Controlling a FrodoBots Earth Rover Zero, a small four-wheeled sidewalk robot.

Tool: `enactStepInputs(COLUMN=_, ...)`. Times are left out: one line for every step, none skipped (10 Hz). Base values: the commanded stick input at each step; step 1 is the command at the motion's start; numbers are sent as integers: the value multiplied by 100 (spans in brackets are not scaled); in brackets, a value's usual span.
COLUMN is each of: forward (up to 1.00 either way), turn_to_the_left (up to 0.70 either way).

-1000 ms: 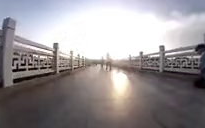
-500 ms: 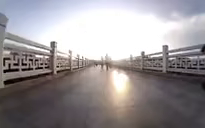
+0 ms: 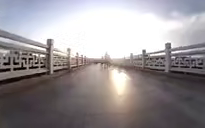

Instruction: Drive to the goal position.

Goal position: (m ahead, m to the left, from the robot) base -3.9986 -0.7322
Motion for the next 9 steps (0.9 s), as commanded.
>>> enactStepInputs(forward=0, turn_to_the_left=-45)
enactStepInputs(forward=0, turn_to_the_left=-45)
enactStepInputs(forward=0, turn_to_the_left=-45)
enactStepInputs(forward=0, turn_to_the_left=-45)
enactStepInputs(forward=0, turn_to_the_left=-45)
enactStepInputs(forward=0, turn_to_the_left=-45)
enactStepInputs(forward=0, turn_to_the_left=-45)
enactStepInputs(forward=0, turn_to_the_left=-45)
enactStepInputs(forward=0, turn_to_the_left=-45)
